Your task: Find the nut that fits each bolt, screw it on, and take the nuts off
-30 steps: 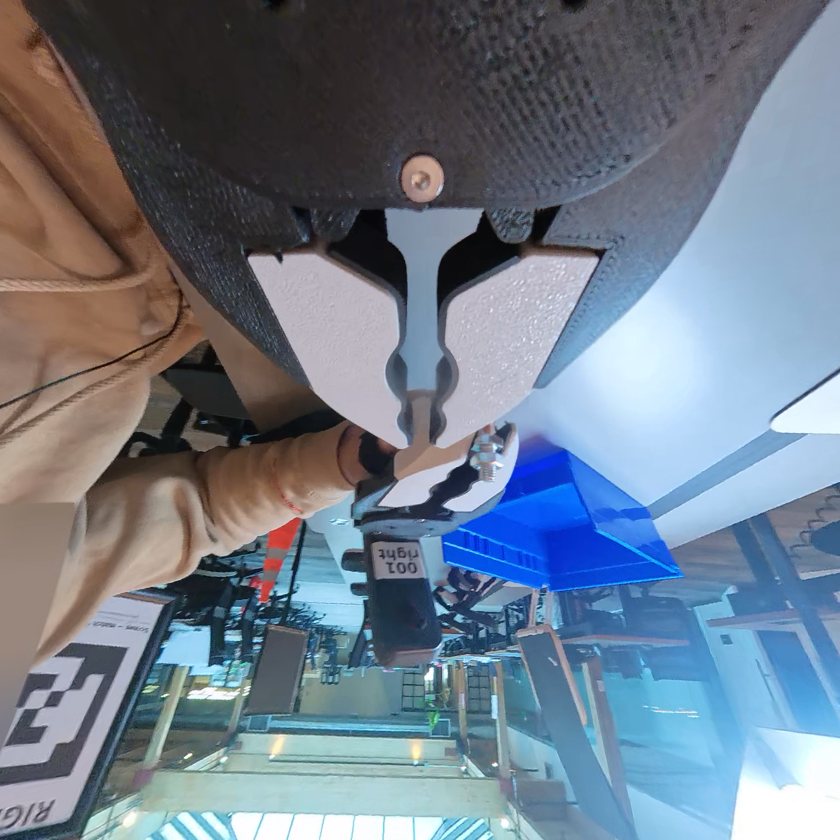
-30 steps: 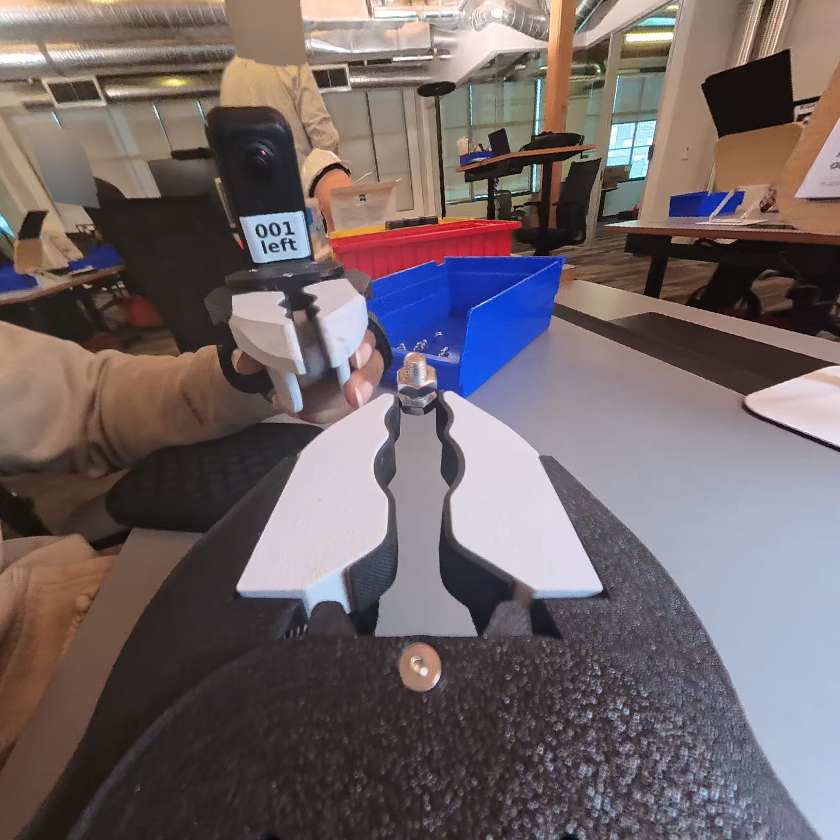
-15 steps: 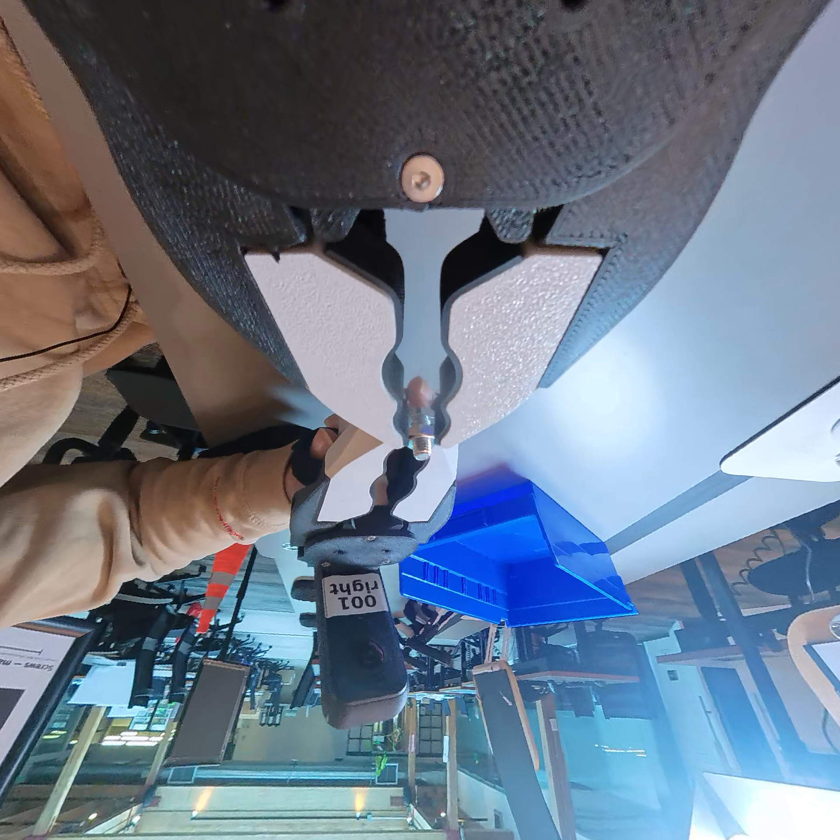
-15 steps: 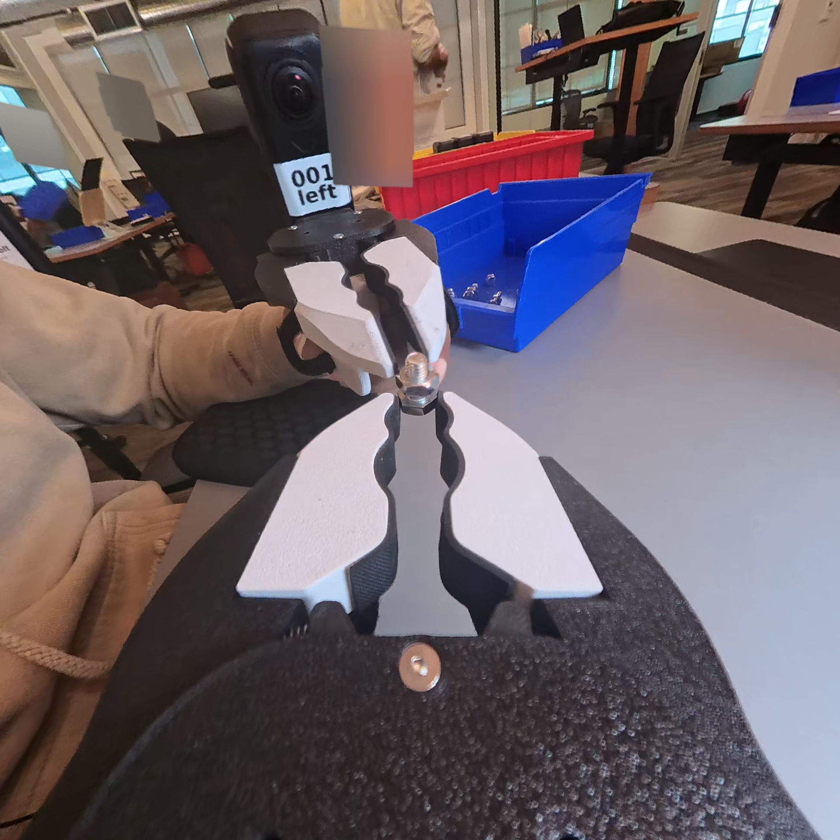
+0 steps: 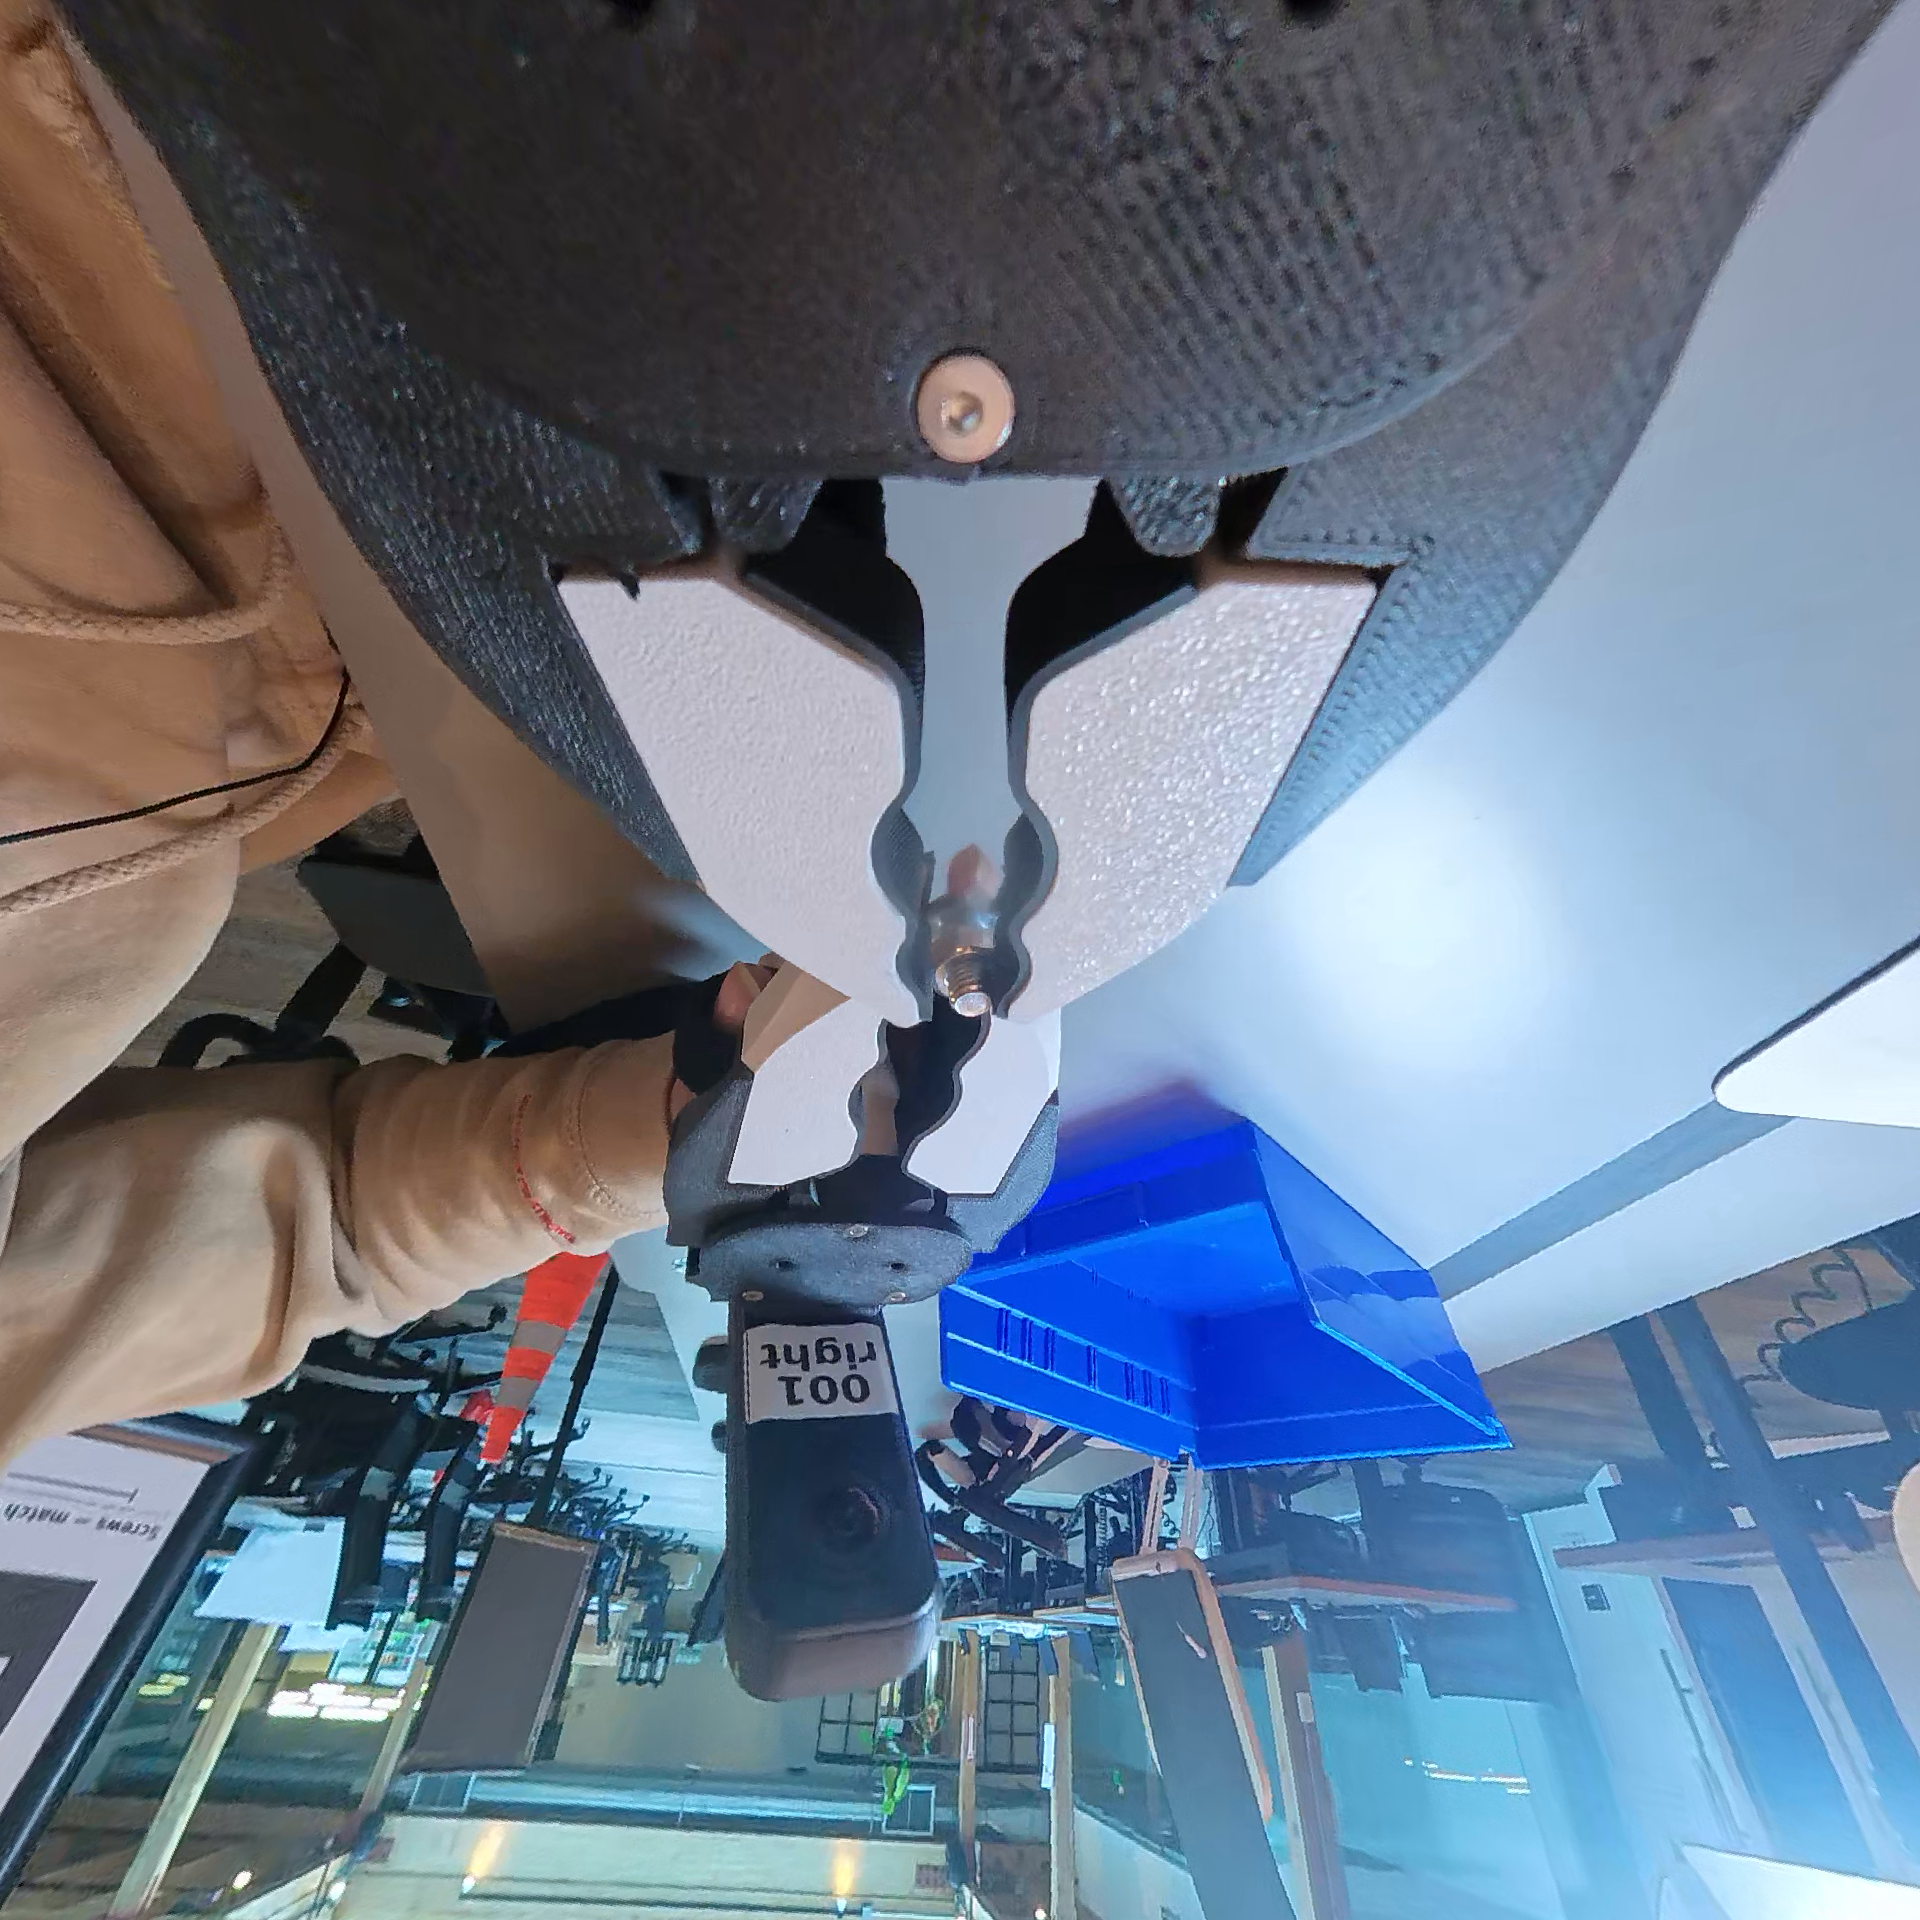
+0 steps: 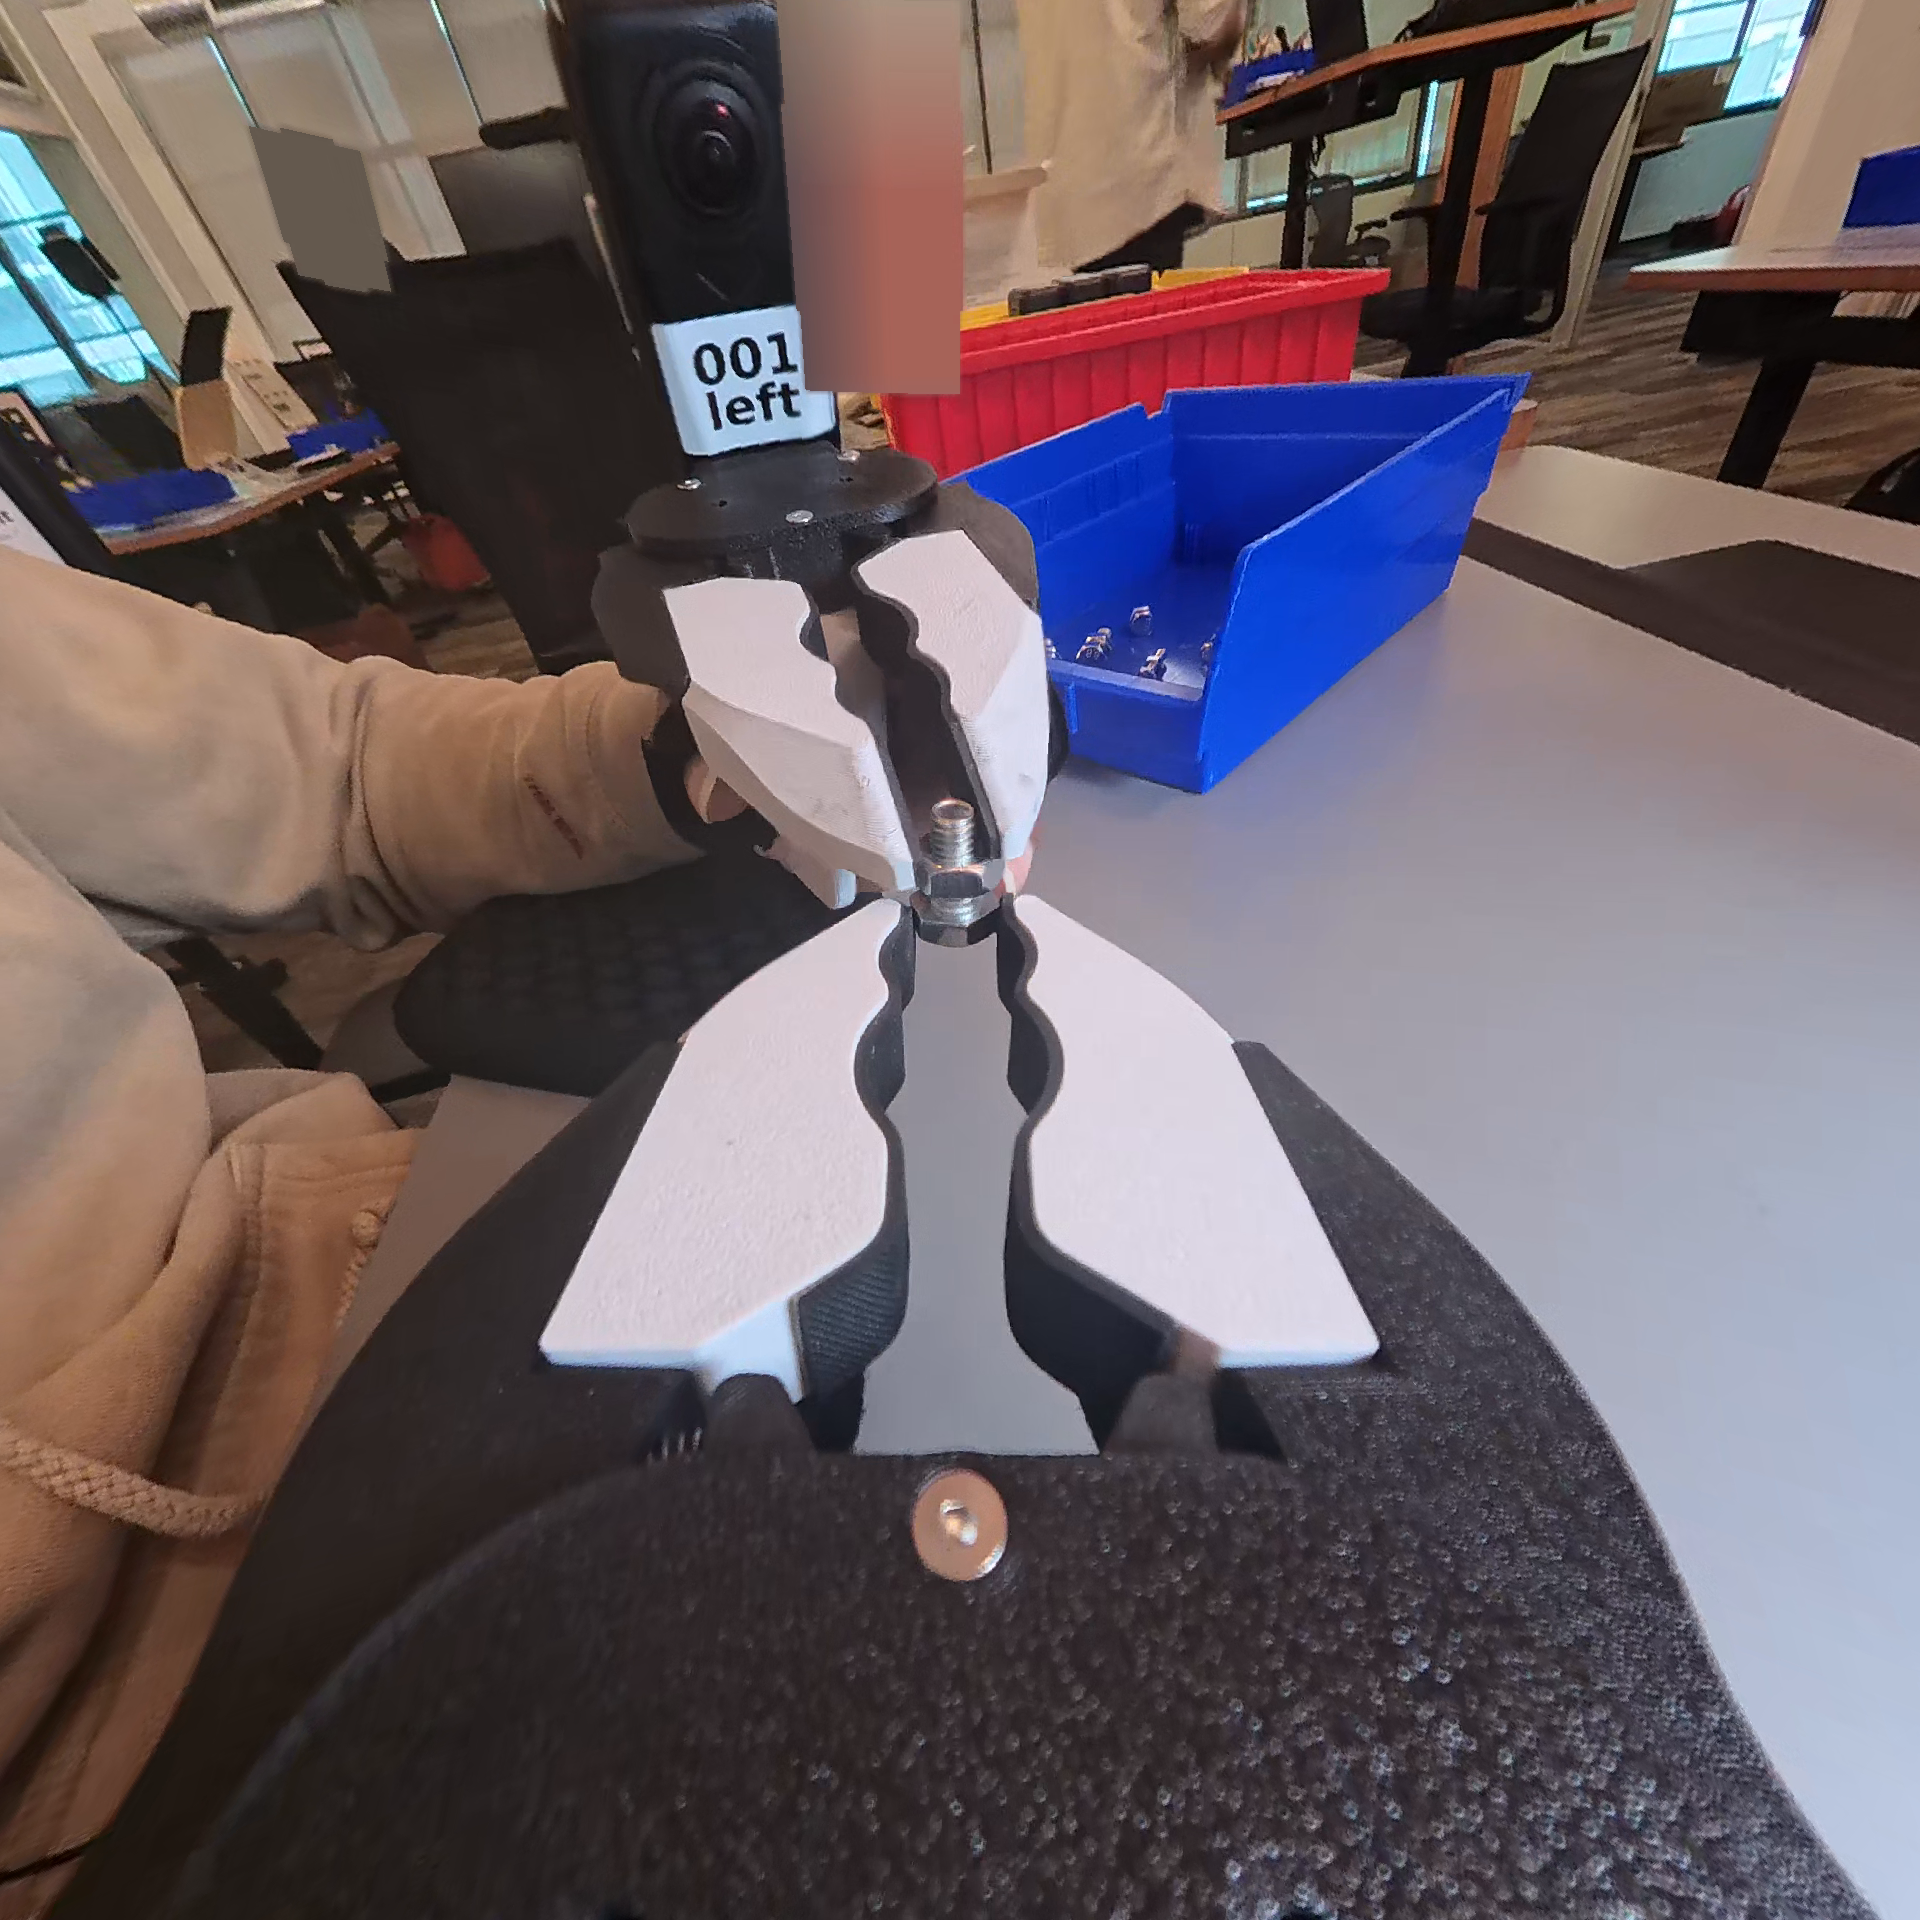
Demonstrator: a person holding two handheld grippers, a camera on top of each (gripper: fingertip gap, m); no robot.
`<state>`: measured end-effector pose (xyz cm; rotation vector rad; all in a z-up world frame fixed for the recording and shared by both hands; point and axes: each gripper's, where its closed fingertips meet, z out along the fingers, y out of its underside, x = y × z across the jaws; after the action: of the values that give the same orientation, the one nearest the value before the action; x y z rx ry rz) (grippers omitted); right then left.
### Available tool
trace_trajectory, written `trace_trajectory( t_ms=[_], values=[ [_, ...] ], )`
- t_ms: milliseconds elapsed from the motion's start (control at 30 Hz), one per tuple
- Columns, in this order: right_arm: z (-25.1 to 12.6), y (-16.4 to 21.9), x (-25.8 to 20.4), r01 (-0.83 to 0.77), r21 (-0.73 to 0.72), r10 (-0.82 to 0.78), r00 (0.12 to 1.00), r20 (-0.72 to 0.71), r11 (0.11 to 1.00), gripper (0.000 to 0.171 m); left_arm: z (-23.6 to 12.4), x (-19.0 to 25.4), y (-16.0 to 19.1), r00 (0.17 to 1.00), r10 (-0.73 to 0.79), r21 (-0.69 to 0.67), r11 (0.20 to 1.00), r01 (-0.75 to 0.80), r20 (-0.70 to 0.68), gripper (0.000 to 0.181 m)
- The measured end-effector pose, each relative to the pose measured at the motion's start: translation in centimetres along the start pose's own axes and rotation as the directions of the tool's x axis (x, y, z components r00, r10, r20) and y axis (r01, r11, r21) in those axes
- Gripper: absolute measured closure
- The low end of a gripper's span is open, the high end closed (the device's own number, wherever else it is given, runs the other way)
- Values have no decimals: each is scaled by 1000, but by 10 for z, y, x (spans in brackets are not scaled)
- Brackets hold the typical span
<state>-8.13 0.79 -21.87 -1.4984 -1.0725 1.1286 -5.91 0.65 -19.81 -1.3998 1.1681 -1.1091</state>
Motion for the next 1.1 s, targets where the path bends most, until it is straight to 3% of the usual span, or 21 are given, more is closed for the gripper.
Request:
trace_trajectory(
  t_ms=[133,833,933,1100],
  values=[
    [-1,-4,-2,41,38,-41,999,-3,998,156,-2,0,-4,996,-80,35,996,82,-38,174],
    [-4,-13,-5,25,93,-26,1000,15,995,156,-3,3,-14,995,-91,96,991,93,-30,174],
    [-8,-16,0,17,109,-16,1000,-4,994,156,-4,2,-16,995,-98,105,989,102,-35,153],
    [-11,-16,6,13,104,-11,1000,-23,994,156,0,6,-10,995,-88,68,994,91,-46,148]
  ],
)
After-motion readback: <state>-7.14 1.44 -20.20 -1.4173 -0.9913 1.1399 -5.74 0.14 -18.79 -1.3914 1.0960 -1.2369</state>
